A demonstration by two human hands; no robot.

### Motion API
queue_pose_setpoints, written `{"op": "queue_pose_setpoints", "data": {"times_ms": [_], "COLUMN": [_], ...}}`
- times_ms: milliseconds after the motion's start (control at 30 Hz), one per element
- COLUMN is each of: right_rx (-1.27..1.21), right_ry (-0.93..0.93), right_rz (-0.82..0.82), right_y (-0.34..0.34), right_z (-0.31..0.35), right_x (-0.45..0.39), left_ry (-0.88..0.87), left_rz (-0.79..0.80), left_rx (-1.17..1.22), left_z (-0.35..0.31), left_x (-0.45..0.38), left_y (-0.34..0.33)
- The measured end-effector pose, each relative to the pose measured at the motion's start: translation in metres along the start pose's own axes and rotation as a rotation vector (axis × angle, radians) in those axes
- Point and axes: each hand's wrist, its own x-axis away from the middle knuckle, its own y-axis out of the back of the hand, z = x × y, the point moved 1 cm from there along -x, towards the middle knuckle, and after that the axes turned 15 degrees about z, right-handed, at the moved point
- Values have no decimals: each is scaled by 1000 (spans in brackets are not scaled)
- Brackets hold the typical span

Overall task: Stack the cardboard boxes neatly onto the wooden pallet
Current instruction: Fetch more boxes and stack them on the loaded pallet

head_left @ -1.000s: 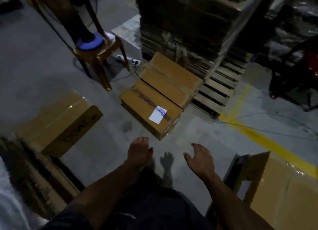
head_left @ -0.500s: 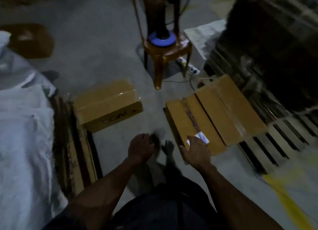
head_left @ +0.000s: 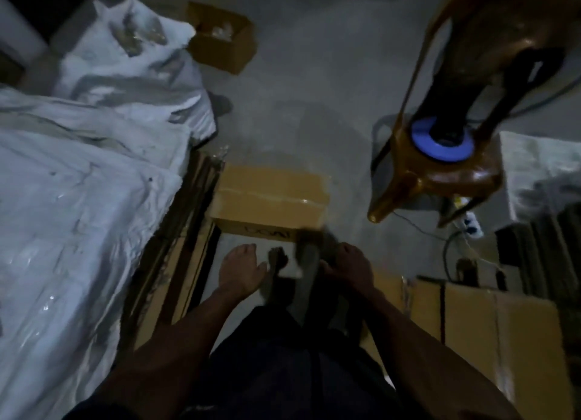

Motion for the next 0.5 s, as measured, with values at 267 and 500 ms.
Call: {"op": "queue_pose_setpoints", "data": {"times_ms": [267,500], "right_rx": [228,324], "right_ry": [164,234], "right_rz": [145,161], "right_y": [88,137], "right_z": [47,95], "right_x": [-123,-217], "left_ry": [187,271], "left_rz": [-41,-35], "left_rx": [278,405], "left_z": [3,14], "left_x": [-81,-156], "left_y": [52,95]}}
